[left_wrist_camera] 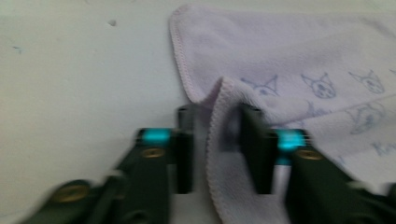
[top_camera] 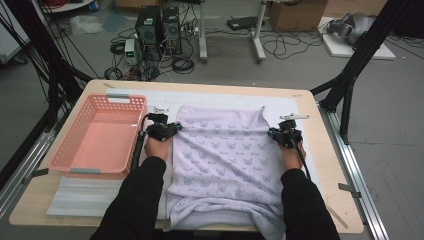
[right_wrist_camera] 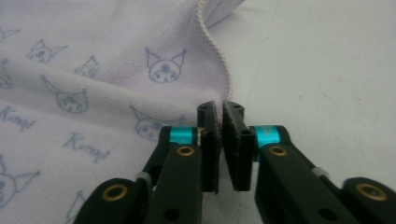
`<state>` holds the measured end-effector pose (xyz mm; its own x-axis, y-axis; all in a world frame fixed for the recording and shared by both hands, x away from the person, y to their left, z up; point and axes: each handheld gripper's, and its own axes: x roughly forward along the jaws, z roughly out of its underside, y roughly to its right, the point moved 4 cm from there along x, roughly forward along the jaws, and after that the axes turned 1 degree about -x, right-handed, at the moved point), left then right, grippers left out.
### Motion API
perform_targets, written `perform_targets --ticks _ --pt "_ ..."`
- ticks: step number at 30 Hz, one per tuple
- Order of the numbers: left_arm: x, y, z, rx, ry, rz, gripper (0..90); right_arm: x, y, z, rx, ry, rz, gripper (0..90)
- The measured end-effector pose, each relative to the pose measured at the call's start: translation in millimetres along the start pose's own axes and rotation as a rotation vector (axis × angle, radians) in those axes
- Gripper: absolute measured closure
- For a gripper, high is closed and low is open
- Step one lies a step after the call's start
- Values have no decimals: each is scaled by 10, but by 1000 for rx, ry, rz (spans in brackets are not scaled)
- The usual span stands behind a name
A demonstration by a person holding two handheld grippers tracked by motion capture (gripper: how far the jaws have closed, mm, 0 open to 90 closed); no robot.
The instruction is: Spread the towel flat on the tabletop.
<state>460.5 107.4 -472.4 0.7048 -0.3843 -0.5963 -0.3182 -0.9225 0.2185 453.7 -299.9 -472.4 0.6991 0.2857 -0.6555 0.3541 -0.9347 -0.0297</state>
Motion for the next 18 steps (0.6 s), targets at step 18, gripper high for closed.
perform_targets --ticks 18 --pt "-562 414 224 115 65 134 257 -762 -172 177 -76 68 -104 466"
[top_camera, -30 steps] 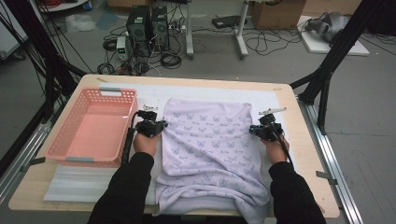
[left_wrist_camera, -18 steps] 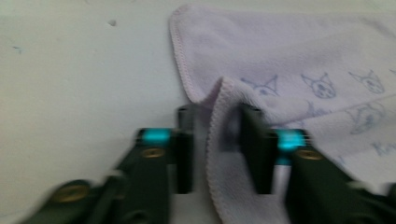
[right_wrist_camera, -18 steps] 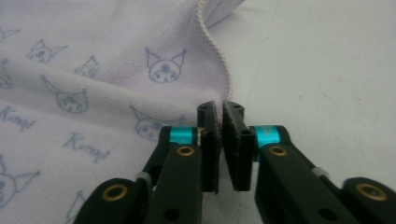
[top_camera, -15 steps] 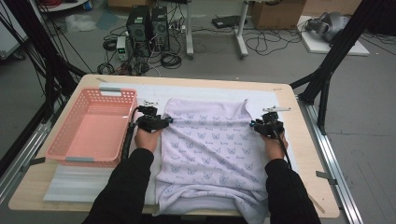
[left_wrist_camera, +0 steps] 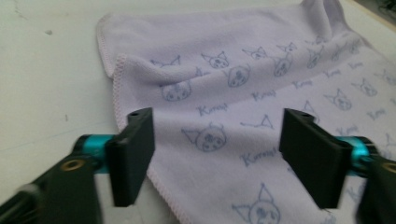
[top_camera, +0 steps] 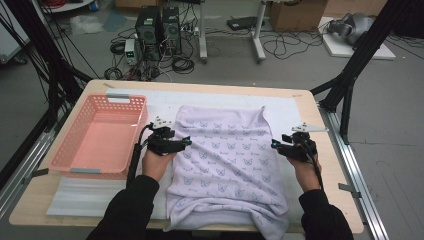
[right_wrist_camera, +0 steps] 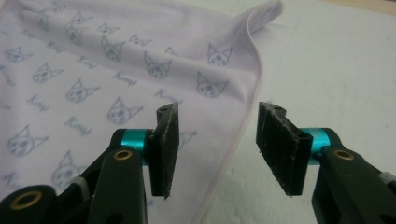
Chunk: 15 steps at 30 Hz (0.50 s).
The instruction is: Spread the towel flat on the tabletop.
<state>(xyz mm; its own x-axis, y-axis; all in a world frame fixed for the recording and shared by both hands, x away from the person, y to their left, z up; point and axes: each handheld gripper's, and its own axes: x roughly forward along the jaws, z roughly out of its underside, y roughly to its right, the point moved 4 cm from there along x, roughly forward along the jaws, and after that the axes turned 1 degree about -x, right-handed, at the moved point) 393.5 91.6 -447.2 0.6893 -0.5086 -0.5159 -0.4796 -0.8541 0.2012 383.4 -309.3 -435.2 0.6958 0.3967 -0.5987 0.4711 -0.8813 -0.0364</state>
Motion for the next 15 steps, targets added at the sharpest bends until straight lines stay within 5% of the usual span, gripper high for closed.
perform_targets --ticks 8,15 --pt "-128 56 199 28 1 49 291 -115 -125 304 -11 -12 -38 290" --pt "-193 74 352 17 -19 102 365 -157 -224 395 -64 -26 -62 257"
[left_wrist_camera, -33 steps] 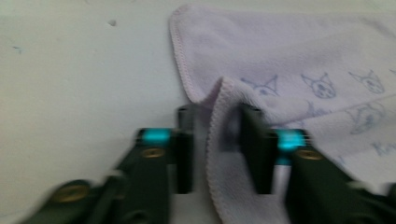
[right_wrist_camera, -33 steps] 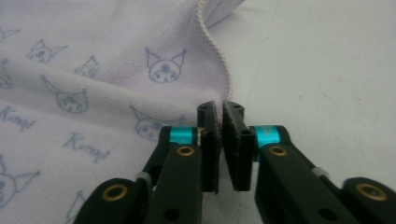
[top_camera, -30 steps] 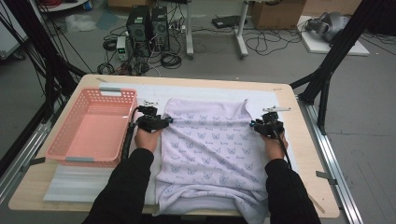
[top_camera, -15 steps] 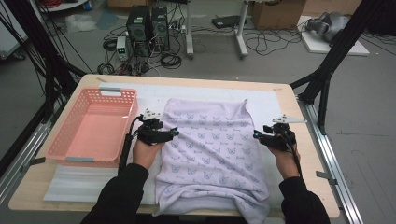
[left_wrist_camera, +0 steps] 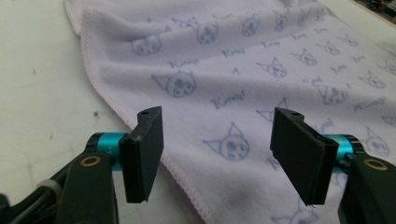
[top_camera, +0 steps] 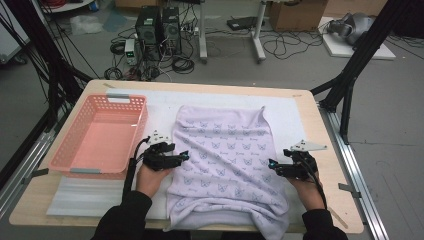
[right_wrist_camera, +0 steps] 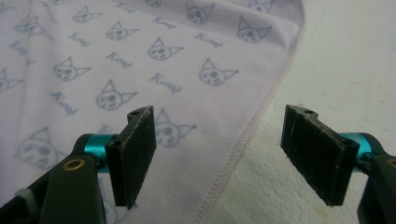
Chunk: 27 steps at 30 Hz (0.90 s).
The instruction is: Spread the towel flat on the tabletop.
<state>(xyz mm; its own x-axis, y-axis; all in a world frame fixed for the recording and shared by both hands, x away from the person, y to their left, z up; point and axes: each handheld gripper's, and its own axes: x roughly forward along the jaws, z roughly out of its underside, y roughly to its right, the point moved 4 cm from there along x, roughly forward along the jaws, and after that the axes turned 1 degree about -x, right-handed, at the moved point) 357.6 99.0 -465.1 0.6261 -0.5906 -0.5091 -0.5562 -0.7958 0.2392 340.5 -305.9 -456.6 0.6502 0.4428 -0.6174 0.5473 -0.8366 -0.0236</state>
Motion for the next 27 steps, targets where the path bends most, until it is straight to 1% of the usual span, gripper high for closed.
perform_targets --ticks 3,4,6,8,9,11,12,13,15,16,17,18,19,20,21,22,23,26,27 --pt "-20 -10 53 -2 -3 -1 408 -39 -7 36 13 1 -17 268" --pt "-25 -16 70 -12 -4 -3 423 -44 -4 47 24 1 -19 287" --pt "-25 -36 100 -22 -22 -5 446 -43 17 63 35 5 -25 303" --pt "-19 -37 104 -23 -35 -9 458 -25 29 78 54 -11 -26 326" --pt "-8 -31 105 -17 -43 -7 463 -9 33 83 54 -14 -24 328" --pt "0 -21 107 -2 -55 -19 483 22 25 91 55 -31 -21 358" --pt "-2 -21 110 6 -60 -25 489 37 21 97 55 -48 -13 371" --pt "-3 -12 113 11 -63 -28 498 48 10 102 60 -65 -15 380" --pt "-11 3 124 53 -73 -51 533 65 -7 105 56 -78 -18 451" --pt "-12 16 130 83 -80 -71 564 74 -20 105 50 -87 -18 486" --pt "-10 31 134 112 -84 -93 600 87 -38 108 46 -100 -19 528" --pt "-12 33 137 146 -91 -116 655 107 -56 115 37 -114 -7 543" --pt "-4 41 141 150 -94 -100 760 107 -63 111 30 -115 12 568" --pt "-3 42 139 149 -94 -105 815 104 -63 104 45 -122 13 624" --pt "-2 42 139 151 -95 -104 870 97 -53 98 48 -123 15 767" --pt "-3 40 137 150 -97 -105 875 94 -54 100 54 -123 -7 828" --pt "-3 32 134 143 -95 -101 878 102 -58 102 51 -119 -10 836" --pt "0 10 125 115 -87 -111 878 113 -56 87 35 -124 -12 846" --pt "3 9 124 107 -85 -113 878 116 -56 86 46 -127 -16 845"
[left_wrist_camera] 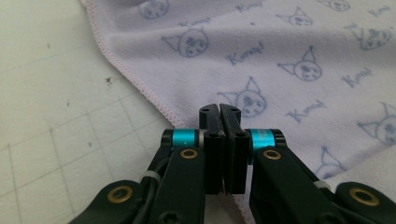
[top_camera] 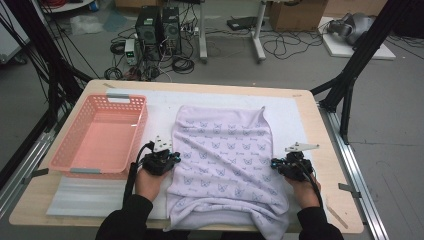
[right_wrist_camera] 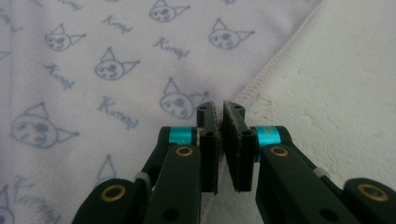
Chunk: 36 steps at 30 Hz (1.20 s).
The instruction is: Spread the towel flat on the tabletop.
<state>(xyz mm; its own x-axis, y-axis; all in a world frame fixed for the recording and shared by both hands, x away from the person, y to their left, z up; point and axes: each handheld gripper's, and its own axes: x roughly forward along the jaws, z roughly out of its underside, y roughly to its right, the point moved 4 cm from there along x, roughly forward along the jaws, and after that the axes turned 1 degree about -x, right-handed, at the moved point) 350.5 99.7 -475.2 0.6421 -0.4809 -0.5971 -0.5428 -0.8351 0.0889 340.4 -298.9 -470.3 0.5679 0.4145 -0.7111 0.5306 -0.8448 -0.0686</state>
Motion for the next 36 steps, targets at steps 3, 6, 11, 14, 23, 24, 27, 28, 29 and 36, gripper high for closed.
perform_targets --ticks 3,6,11,14,23,24,27,28,29,36 --pt "0 1 0 1 -1 0 876 10 18 -8 2 1 -12 845" --pt "0 -13 -2 -6 -1 3 877 18 22 -20 5 -5 -18 848" --pt "13 -78 -25 -43 8 -40 882 21 23 -33 -14 4 1 865" --pt "24 -154 -71 -53 5 -85 882 41 39 -53 -10 21 30 866" --pt "187 -346 -324 -103 42 -144 882 236 187 -199 30 88 78 866" --pt "209 -357 -351 -107 52 -151 882 254 205 -218 31 95 87 865" --pt "269 -394 -409 -111 54 -157 882 306 257 -287 30 107 119 866" --pt "285 -411 -423 -111 58 -164 882 323 278 -317 30 112 132 866" --pt "299 -431 -432 -121 73 -163 882 332 296 -350 32 117 145 866" --pt "378 -487 -414 -173 116 -141 871 412 362 -570 12 136 236 865"
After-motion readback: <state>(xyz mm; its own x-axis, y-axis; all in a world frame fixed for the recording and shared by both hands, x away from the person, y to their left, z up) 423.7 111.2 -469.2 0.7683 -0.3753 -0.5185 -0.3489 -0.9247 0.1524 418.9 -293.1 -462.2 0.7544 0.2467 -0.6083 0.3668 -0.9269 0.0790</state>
